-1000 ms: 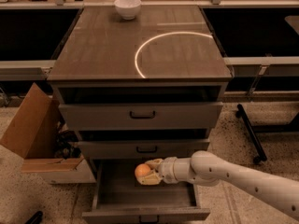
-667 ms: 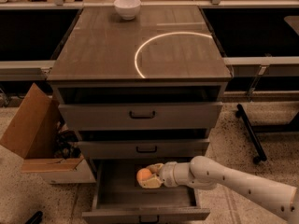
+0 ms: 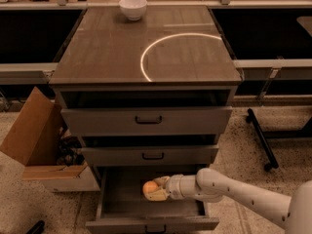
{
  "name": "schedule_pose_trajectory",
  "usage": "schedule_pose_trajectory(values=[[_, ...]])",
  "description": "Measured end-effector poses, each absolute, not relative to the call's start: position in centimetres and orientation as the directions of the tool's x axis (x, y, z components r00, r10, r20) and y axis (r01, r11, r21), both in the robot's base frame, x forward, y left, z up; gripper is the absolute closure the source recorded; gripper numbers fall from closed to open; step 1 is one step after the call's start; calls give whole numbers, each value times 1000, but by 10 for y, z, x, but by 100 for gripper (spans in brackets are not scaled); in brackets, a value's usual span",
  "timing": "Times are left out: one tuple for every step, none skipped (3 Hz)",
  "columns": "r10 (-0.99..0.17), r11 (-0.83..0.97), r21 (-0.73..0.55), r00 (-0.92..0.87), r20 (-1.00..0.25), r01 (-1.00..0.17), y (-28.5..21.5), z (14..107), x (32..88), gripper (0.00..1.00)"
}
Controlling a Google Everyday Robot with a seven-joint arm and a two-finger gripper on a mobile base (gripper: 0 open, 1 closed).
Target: Place orange into bottom drawer
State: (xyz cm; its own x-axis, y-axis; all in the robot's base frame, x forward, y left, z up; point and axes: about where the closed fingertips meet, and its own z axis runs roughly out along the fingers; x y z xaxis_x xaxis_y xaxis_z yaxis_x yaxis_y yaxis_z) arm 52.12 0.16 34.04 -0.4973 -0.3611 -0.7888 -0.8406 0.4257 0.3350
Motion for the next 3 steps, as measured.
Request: schedule_pose_trajectory(values=[[-380,413,320,-481,-790,-853,0,319,527,100],[-388,422,311,-480,-787,-852,-2,293,535,100],[-397,447,304,-491,-775,-841,0,267,546,81]])
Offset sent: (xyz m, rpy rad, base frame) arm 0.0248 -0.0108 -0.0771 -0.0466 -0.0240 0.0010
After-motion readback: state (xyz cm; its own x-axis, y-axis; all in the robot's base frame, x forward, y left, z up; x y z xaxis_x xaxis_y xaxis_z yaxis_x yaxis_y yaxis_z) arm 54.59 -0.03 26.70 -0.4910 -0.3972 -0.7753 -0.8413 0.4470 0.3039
